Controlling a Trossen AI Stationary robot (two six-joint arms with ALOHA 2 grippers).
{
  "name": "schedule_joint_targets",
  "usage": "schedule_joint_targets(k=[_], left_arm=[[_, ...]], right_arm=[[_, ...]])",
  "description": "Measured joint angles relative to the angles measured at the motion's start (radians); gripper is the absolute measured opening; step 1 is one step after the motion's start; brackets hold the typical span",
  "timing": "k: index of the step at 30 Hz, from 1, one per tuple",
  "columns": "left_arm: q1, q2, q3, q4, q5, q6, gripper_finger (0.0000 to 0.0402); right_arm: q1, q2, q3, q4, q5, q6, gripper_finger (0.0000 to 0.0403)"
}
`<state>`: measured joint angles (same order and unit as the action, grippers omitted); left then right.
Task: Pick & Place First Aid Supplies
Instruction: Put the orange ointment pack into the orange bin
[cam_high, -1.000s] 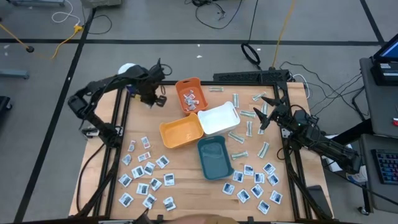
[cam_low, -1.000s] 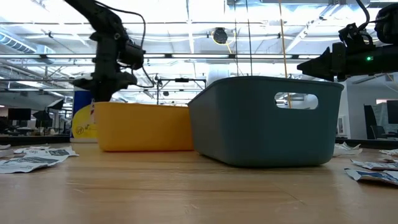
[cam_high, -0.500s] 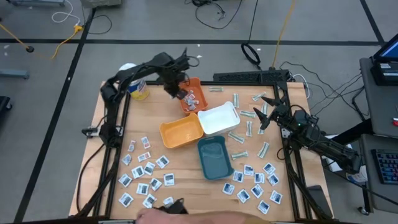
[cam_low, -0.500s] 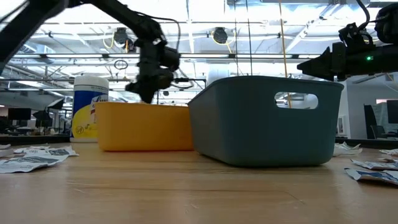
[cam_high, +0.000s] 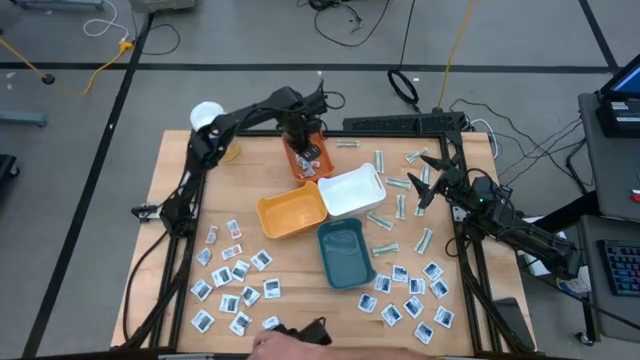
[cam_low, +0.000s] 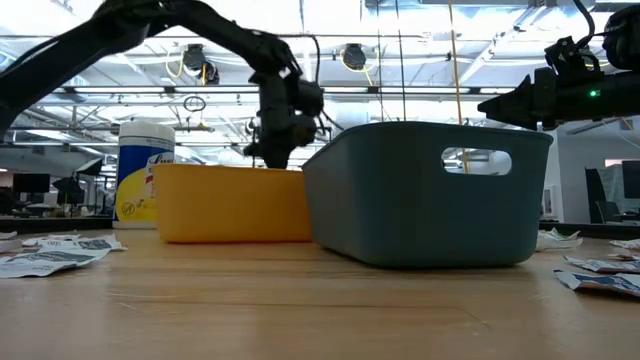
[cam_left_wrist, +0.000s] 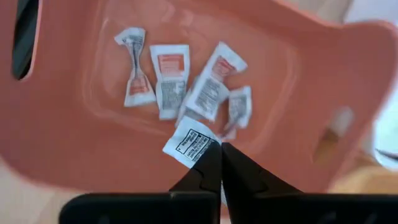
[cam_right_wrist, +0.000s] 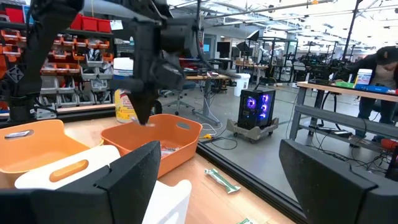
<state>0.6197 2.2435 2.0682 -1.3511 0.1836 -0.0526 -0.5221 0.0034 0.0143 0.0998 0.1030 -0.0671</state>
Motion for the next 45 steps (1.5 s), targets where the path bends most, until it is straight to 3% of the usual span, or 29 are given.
schedule_joint_targets(k=[5, 13, 19, 24, 28, 37, 45], left_arm=[[-0.008, 0.014, 0.0, 0.042, -0.001, 0.016, 0.0063], [-0.022, 0.014, 0.0, 0.085, 0.0, 0.011, 0.0217], [-0.005, -0.001, 0.0, 0.033, -0.017, -0.167, 0.0276], [0.015, -0.04, -0.004, -0.038, -0.062, -0.265, 0.0285], [0.026, -0.113, -0.084, -0.033, -0.09, -0.301, 0.0276], [0.008, -0.417, -0.502, 0.102, -0.107, -0.464, 0.0257], [-0.068, -0.696, -0.842, 0.128, -0.105, -0.625, 0.0255]], right_arm=[[0.0, 0.0, 0.0, 0.0, 0.0, 0.0, 0.0322], [0.0, 0.0, 0.0, 0.0, 0.0, 0.0, 0.0322], [0.0, 0.0, 0.0, 0.0, 0.0, 0.0, 0.0322], [0.0, 0.0, 0.0, 0.0, 0.0, 0.0, 0.0322], [0.0, 0.0, 0.0, 0.0, 0.0, 0.0, 0.0322], [0.0, 0.0, 0.0, 0.0, 0.0, 0.0, 0.0322], [0.0, 0.0, 0.0, 0.0, 0.0, 0.0, 0.0322]])
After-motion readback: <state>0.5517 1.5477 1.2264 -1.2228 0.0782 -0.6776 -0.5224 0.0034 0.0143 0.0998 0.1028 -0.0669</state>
